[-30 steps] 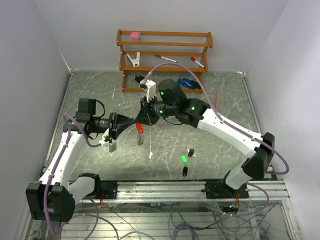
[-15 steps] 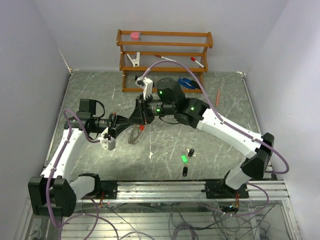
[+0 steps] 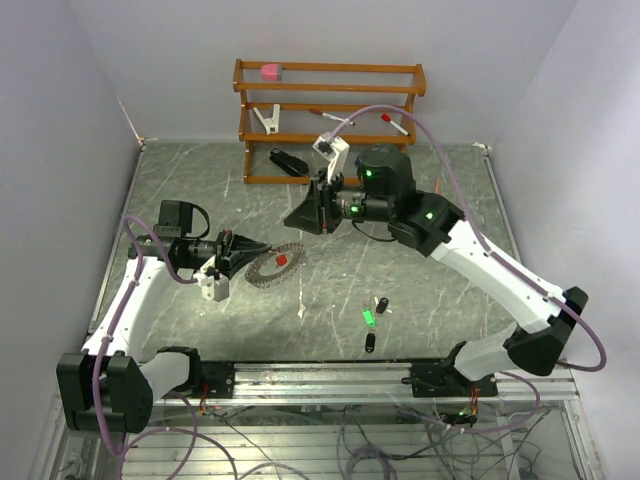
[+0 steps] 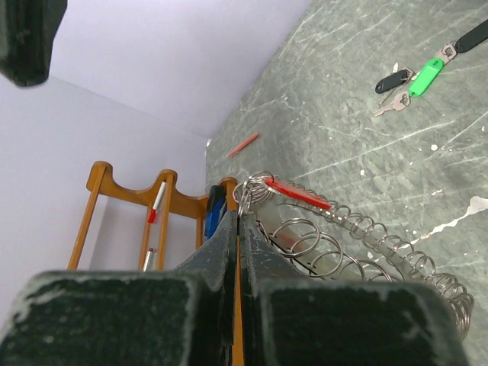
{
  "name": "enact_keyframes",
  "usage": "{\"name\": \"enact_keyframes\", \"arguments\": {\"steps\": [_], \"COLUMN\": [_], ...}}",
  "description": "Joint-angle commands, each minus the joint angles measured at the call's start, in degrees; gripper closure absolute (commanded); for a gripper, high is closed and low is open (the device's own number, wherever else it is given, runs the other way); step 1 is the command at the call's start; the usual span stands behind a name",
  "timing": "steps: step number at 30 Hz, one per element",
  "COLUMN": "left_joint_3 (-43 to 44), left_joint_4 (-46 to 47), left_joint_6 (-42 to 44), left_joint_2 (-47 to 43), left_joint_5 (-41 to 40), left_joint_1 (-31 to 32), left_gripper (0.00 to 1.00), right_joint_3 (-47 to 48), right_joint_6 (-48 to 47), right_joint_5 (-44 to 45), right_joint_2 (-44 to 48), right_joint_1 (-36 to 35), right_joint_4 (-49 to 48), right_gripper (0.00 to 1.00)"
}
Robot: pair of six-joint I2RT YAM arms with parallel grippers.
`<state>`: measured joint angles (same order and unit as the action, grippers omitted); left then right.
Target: Put the keys on the keyring
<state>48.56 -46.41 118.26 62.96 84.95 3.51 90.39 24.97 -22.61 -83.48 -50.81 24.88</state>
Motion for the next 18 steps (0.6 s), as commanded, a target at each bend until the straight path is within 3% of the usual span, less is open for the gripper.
{"name": "enact_keyframes", "arguments": {"steps": [1,5,13,18], "left_joint_3": [0.1,0.4,1.1,1.2], "left_joint_4": [-0.7,-0.8,-0.3,-0.5], "left_joint_6": [36.9,36.9,36.9,36.9], "left_joint_2": [-0.1,-0.1,0.5,0.5], "left_joint_5": [5.9,5.9,5.8,5.8], "left_joint_1": [-0.4,-0.4,-0.4,-0.4], "left_gripper": [0.93,0.93,0.93,0.93], "right_joint_3": [-3.9,-7.8,-4.3,-3.5], "right_joint_6": [-3.7,-3.6,-8.6,-9.4], "right_joint_5": [0.2,1.5,12.3,14.7], "right_joint_2": [2.5,4.5,0.7,-0.4], "right_joint_1": [0.4,-0.9,-6.3,-7.5], "right_joint_4": [2.5,1.0,7.0,7.4], "right_gripper": [0.82,0.82,0.78,0.76]}}
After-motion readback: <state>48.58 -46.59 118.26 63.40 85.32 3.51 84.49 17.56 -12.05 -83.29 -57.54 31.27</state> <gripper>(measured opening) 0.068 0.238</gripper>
